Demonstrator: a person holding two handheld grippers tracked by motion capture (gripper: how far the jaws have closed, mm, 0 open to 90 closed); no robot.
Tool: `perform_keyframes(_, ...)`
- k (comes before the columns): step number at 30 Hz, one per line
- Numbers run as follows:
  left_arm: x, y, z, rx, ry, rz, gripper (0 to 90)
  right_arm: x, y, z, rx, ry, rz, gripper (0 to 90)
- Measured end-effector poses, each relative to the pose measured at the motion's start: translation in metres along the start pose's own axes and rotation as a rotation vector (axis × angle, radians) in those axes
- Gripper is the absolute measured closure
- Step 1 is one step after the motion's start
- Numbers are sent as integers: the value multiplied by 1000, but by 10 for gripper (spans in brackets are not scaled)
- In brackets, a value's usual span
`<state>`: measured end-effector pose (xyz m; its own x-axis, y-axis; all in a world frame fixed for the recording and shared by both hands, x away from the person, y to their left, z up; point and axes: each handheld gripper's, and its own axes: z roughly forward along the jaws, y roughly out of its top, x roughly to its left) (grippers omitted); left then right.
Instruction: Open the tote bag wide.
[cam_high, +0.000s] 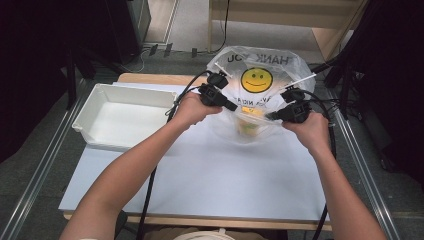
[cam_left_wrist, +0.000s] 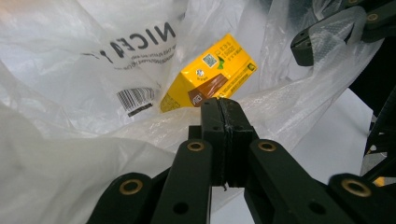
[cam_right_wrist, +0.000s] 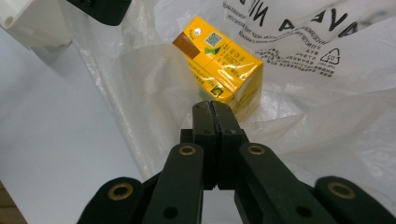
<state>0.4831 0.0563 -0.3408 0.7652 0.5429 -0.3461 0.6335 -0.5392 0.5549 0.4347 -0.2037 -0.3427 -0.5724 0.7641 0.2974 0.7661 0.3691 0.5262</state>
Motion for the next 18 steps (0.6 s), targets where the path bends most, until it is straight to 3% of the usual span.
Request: perform_keyframes(18, 12, -22, 25, -35, -6, -50, 900, -7, -22, 18, -56, 9, -3, 900)
